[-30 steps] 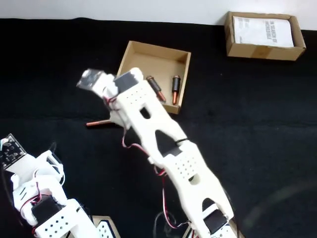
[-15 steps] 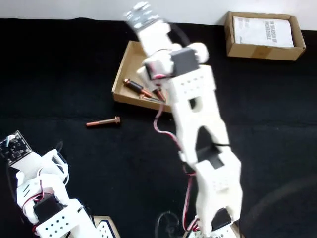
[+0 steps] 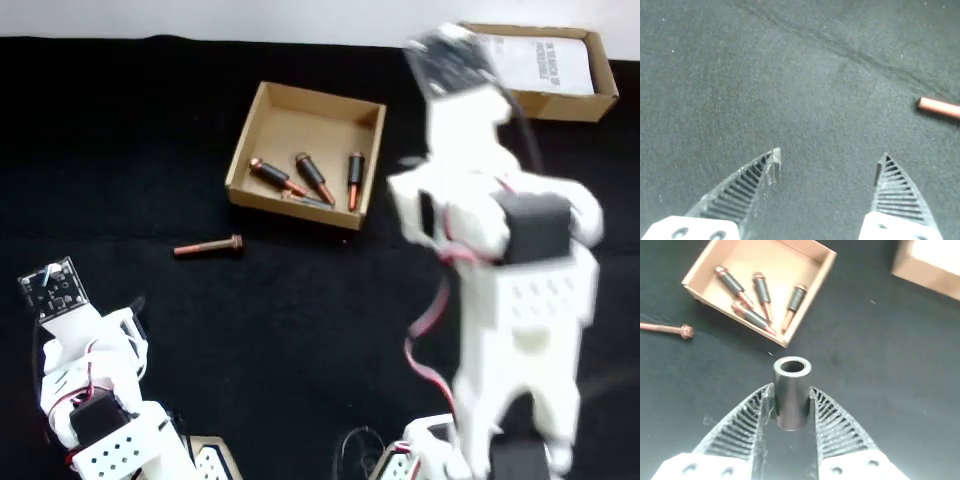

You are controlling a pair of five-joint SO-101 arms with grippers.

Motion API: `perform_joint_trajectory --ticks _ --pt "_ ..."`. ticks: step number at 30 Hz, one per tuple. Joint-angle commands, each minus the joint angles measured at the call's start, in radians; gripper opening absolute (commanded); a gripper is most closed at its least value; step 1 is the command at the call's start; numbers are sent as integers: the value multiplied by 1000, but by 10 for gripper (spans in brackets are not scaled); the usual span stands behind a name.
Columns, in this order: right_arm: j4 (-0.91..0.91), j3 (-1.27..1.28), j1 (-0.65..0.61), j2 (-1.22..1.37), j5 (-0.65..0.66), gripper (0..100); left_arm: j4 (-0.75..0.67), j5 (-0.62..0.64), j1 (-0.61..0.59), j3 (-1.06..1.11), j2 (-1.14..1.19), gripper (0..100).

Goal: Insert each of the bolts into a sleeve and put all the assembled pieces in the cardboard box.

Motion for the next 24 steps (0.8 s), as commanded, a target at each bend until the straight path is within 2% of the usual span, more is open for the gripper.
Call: perform_joint_trajectory --ticks 1,7,18,21,24 --pt "10 166 104 -245 -9 6 34 -34 16 18 -22 304" --pt "10 433 321 -564 20 6 153 -49 102 -19 -22 305" --pt "7 734 777 -1004 167 6 226 -52 249 -73 -21 302" --pt "5 791 871 -1090 184 6 255 -64 252 -119 -21 302" --pt "4 848 961 -1159 184 6 298 -127 249 -168 -21 302"
